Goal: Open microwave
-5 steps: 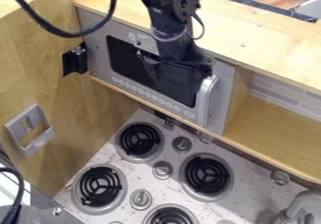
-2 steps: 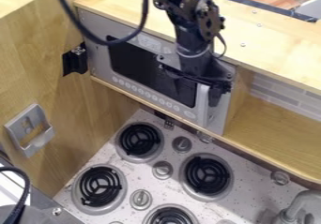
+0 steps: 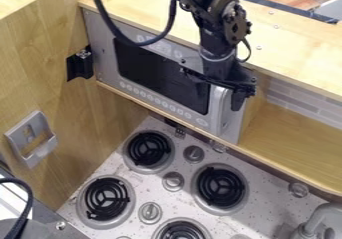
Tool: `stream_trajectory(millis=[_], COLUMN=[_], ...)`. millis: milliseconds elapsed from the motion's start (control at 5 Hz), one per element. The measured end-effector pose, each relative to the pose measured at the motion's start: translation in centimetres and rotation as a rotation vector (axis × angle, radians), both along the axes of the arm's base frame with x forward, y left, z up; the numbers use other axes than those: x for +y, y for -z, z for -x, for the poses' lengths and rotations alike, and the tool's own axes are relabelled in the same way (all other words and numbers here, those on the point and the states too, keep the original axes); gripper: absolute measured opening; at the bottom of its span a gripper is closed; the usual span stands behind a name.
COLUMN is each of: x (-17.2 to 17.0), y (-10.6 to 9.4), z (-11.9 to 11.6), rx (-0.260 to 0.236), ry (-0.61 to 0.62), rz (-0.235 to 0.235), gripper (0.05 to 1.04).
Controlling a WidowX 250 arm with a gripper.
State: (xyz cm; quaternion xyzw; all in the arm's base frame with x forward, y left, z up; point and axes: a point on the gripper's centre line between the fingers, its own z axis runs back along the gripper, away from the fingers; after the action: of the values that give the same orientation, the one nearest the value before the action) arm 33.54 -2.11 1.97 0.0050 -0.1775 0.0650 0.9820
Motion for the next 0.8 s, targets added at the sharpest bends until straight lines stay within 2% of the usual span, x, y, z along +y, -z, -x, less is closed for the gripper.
stream_trajectory(millis=[400,600,800], x=[0.6,1.0,1.4], y=[1.3,1.8,1.8], z=[-1.3,-1.5,-1.8], rx=[0.019,0.037,0.014], ry=[-0.011,-0.032,-0.057], rz=[-0.015,-0.038,-0.054], gripper=[1.000,0.962,0.684])
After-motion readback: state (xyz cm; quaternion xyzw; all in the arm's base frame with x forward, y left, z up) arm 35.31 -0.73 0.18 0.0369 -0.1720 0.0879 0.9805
